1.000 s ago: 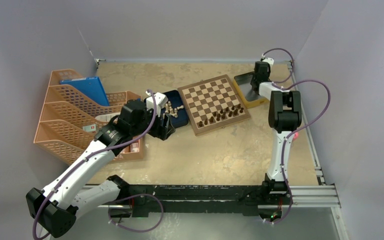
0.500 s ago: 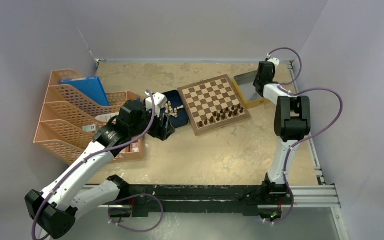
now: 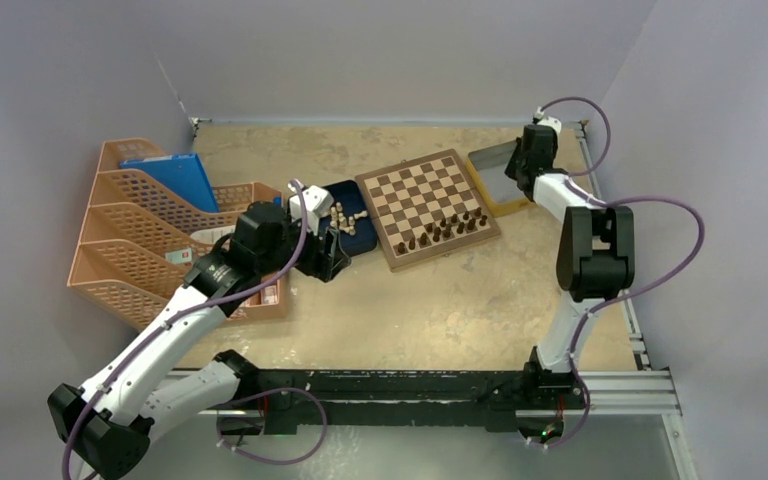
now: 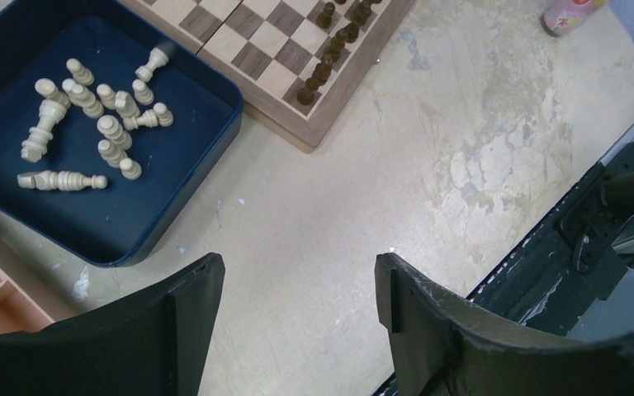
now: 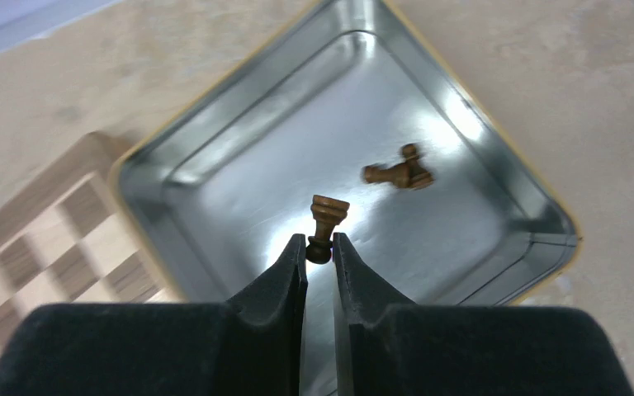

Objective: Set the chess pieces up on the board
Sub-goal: Pick up the chess piece from the storage box, then place the chess piece on the chessboard.

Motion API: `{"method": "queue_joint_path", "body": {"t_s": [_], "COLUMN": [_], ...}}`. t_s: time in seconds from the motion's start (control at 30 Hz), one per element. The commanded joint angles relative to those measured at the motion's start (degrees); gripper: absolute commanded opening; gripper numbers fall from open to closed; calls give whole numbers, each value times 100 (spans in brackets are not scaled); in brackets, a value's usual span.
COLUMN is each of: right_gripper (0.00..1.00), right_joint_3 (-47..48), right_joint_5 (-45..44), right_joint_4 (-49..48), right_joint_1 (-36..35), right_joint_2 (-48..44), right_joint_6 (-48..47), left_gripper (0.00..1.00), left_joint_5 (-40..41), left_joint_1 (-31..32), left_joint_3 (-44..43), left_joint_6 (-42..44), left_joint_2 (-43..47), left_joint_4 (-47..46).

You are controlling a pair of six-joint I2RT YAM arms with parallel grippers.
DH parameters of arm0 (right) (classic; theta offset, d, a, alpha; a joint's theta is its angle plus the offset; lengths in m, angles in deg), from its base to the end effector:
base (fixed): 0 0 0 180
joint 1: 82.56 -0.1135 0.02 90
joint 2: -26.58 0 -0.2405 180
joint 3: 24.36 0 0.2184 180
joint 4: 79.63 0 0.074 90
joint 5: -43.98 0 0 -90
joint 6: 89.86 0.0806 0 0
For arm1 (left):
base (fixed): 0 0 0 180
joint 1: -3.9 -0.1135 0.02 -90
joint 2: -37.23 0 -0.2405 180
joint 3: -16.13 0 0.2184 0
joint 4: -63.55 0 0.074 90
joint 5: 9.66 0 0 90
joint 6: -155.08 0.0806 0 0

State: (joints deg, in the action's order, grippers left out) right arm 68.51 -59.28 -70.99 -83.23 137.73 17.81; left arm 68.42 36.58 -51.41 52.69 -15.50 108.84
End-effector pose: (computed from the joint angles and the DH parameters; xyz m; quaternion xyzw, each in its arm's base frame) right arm 0.4503 -0.0132 0.2003 0.1849 0.8283 -0.0143 0.5286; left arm 0.1739 -0.1313 0.2832 0.2028 0.8408 -0.2725 0.4214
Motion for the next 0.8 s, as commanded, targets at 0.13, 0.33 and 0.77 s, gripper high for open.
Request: {"method": "queue_joint_path", "body": {"t_s": [0.13, 0.33, 0.77], "right_gripper": [8, 8, 7], "right_joint_3": [-533, -1012, -2358], "right_joint_5": [1875, 2782, 4884], "right_joint_4": [-282, -400, -979], "right_joint_1": [-269, -904, -2675], "right_joint_2": [-1479, -2456, -3898], "right_joint_6": [236, 262, 659], "left_gripper": [69, 67, 58], "left_joint_5": [-1290, -2235, -3816], "left_joint_1": [8, 1, 19], "left_joint_3": [334, 356, -11], "left_joint_6": [409, 1035, 4785], "left_joint_2": [673, 587, -49], "left_joint_4": [-1569, -2320, -2052]}}
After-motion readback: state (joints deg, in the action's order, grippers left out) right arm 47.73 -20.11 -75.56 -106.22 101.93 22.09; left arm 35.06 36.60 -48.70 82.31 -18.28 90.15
